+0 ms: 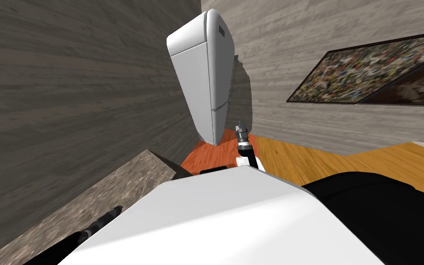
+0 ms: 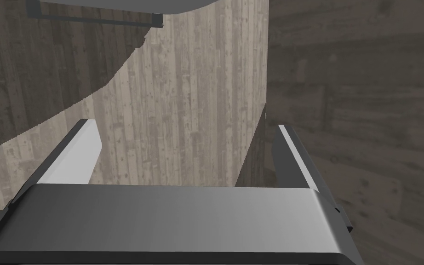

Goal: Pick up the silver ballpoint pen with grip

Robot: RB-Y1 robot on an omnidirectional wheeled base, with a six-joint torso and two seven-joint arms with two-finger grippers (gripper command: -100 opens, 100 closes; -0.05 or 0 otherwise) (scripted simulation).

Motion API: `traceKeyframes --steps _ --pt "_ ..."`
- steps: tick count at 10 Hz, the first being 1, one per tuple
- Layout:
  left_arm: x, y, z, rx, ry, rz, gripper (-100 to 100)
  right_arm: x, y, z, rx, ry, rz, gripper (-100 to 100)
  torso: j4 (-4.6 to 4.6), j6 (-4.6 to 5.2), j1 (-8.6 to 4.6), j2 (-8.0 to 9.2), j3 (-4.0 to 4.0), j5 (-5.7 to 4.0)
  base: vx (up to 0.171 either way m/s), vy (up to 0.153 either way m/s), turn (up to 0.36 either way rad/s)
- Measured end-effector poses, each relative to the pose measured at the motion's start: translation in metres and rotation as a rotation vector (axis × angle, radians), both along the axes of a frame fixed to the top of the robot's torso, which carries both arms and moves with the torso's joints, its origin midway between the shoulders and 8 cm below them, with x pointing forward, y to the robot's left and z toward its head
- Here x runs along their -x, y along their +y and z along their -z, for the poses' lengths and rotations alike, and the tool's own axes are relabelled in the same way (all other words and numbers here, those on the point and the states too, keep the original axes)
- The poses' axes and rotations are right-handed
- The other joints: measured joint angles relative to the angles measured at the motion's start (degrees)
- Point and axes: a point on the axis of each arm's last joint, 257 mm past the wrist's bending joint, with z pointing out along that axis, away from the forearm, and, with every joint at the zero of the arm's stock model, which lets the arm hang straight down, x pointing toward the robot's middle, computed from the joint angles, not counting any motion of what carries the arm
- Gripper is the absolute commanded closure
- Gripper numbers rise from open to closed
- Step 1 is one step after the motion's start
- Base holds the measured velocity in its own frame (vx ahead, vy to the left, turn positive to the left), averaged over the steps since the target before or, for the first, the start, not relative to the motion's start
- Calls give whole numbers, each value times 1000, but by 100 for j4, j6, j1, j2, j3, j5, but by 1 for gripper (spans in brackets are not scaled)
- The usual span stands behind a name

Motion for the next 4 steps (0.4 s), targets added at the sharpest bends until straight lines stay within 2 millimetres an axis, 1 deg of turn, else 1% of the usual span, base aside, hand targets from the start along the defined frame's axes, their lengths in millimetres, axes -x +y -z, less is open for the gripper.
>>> traceKeyframes --steps 2,3,4 --pt "-9 -2 -9 -1 3 29 100 0 0 0 0 0 0 0 -1 5 -8 -8 -5 -1 37 -25 128" --pt "-14 -4 -13 0 3 44 100 0 0 0 0 0 0 0 -1 7 -9 -8 -5 0 14 -14 17" --pt "-15 -4 -13 0 3 46 0 0 0 0 0 0 0 0 0 7 -3 -3 -2 2 0 0 0"
